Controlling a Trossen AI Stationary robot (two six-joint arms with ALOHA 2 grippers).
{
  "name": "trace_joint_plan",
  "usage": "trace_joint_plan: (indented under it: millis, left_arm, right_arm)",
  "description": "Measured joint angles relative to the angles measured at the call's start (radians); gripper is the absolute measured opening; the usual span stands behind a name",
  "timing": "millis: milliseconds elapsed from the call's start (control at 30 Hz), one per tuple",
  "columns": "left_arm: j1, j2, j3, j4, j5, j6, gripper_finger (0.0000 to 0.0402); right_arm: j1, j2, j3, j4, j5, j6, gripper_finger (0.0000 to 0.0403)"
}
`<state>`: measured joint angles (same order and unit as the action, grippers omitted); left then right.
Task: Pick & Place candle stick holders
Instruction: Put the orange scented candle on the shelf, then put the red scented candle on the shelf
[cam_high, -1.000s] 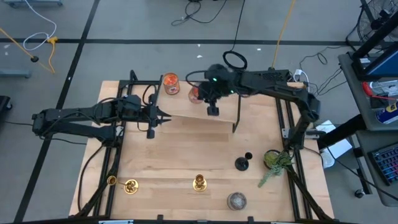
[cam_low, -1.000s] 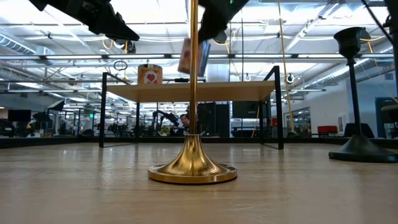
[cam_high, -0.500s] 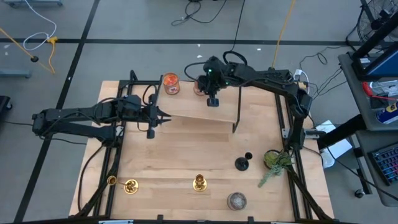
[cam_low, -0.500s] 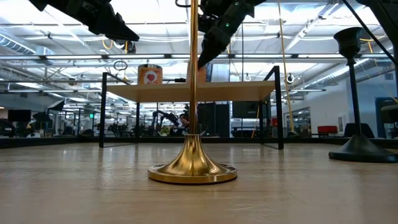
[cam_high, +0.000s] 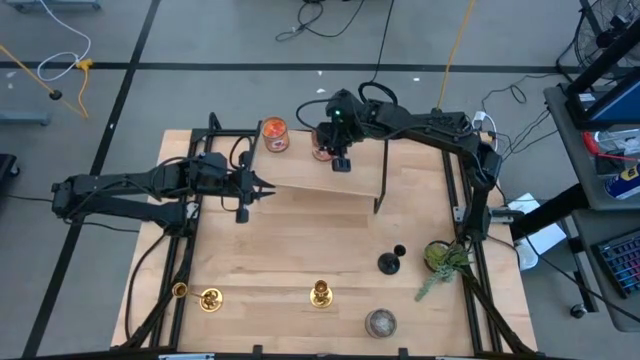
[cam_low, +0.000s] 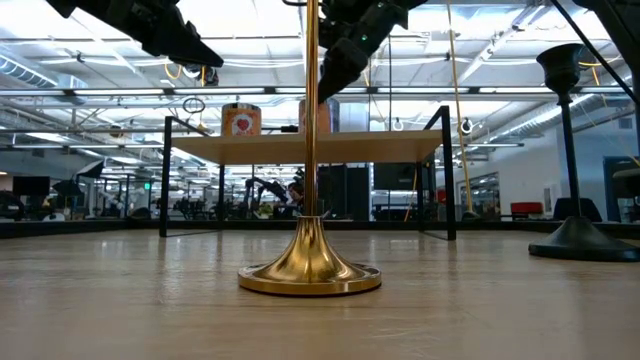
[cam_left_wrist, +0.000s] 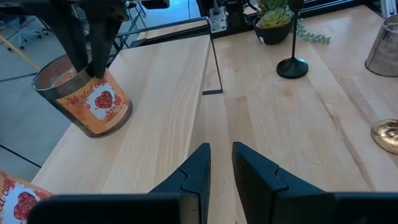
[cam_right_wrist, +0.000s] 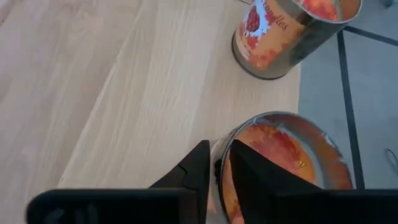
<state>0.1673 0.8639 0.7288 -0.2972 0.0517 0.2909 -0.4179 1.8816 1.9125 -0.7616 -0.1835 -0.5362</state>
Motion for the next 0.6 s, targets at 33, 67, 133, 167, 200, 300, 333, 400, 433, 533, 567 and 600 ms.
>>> trace_joint_plan:
  millis: [33,67,133,167,200,300,333,400,433,533,567,600]
  left_arm:
    - [0.0,0.0,0.0,0.0,0.0,-0.001,0.0074]
    - [0.0,0.0,0.0,0.0,0.0,-0.003,0.0074]
    - [0.0,0.0,0.0,0.0,0.0,-0.004,0.0074]
    - [0.0,0.0,0.0,0.0,0.0,-0.004,0.0074]
    - [0.0,0.0,0.0,0.0,0.0,-0.004,0.0074]
    - [0.0,0.0,0.0,-0.001,0.0,-0.004,0.0074]
    - [0.0,0.0,0.0,-0.003,0.0,-0.004,0.0074]
    - [0.0,0.0,0.0,-0.014,0.0,-0.004,0.0074]
    - [0.0,0.0,0.0,-0.019,0.0,-0.003,0.0074]
    - [0.0,0.0,0.0,-0.023,0.0,-0.004,0.0074]
    - [0.0,0.0,0.0,-0.025,0.0,-0.005,0.0074]
    - [0.0,0.0,0.0,-0.025,0.0,-0.005,0.0074]
  right_arm:
    - [0.0,0.0,0.0,0.009,0.0,0.0,0.0073]
    - [0.0,0.0,0.0,0.02,0.001,0.0,0.0078]
    - [0.0,0.0,0.0,0.046,0.001,0.0,0.0087]
    - [0.0,0.0,0.0,0.065,0.002,0.0,0.0091]
    - [0.0,0.0,0.0,0.083,0.002,0.0,0.0094]
    - [0.0,0.0,0.0,0.126,0.003,-0.002,0.0102]
    - [0.001,0.0,0.0,0.137,0.003,-0.005,0.0104]
    - [0.009,-0.002,0.0,0.153,0.004,-0.007,0.0107]
    - [0.013,-0.009,0.0,0.153,0.005,-0.007,0.0109]
    - [0.041,-0.034,0.0,0.146,0.004,0.018,0.0109]
    - [0.052,-0.048,0.0,0.13,0.004,0.037,0.0109]
    - [0.067,-0.063,0.0,0.105,0.003,0.06,0.0109]
